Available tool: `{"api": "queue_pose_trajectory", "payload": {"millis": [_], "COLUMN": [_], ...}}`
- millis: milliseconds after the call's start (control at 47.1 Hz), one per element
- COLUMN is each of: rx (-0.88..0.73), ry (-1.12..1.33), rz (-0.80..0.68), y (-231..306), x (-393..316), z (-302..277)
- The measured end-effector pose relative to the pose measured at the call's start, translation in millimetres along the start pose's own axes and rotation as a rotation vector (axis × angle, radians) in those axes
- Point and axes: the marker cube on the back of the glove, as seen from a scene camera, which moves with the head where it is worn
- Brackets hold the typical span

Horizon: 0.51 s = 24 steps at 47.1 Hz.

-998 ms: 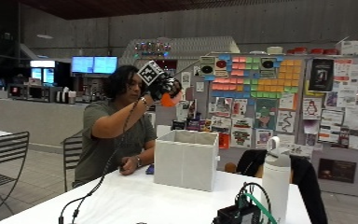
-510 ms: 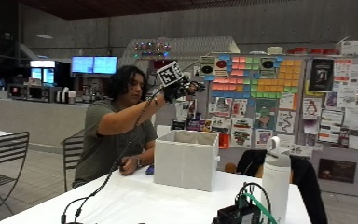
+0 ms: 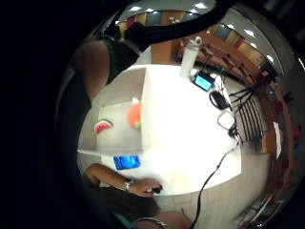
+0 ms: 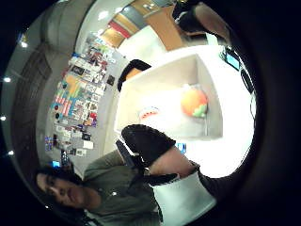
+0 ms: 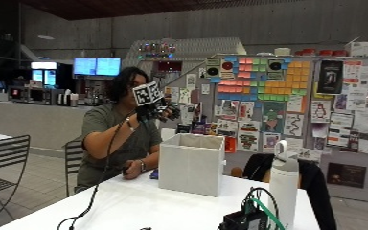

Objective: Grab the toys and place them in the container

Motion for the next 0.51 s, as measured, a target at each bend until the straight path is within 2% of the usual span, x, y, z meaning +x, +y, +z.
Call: {"api": "queue_pose_trajectory", "payload": {"millis": [234,510], "rx": [-0.07,-0.08], "ry": [0.014,0.056], "rz": [0.119,0.206], "y": [55,64], "x": [57,110], "z": [41,71]}}
